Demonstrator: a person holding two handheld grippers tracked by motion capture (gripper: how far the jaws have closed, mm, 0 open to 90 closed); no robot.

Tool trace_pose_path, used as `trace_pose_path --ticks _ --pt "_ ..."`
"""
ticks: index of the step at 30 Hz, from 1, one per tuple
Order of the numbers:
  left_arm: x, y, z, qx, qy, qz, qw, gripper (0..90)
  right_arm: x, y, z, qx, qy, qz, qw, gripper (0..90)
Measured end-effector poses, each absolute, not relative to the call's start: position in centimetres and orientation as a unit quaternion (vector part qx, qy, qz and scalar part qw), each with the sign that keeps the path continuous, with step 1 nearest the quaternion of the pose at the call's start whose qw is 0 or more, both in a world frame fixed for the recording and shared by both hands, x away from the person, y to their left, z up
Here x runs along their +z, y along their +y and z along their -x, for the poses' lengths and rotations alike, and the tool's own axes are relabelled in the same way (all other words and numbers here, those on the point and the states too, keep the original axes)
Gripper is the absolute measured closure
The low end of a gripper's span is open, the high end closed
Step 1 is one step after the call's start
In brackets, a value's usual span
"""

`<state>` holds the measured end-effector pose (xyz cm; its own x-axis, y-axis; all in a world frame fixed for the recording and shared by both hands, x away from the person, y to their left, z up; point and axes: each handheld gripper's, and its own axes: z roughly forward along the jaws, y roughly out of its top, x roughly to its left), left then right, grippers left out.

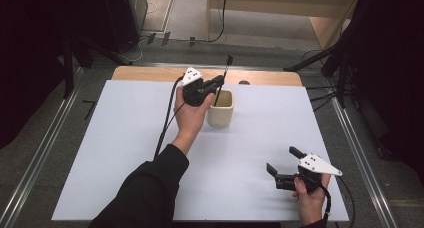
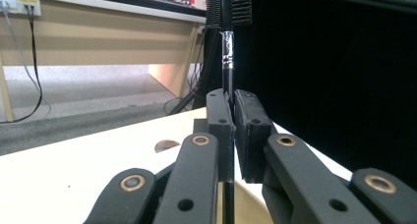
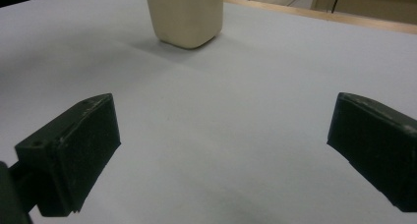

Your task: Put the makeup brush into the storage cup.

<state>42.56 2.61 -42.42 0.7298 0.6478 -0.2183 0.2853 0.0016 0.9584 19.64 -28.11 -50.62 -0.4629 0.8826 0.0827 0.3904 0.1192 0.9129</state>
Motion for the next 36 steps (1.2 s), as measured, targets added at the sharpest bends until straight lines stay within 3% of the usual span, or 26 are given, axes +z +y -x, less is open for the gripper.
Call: trace_pose_path --ticks 26,34,36 --pt "-45.5 2.8 -41.3 0.156 0.354 -0.714 0.584 85.1 -50.7 -28.1 -19.7 0.482 0.707 -0.451 0.255 0.0" --pt "-44.2 4.1 -40.5 0.135 0.361 -0.706 0.594 42.6 -50.7 -28.2 -19.7 0.484 0.706 -0.449 0.256 0.0" --pt "-43.9 4.5 -40.2 0.137 0.361 -0.708 0.592 39.5 -50.7 -28.2 -19.7 0.485 0.706 -0.449 0.256 0.0"
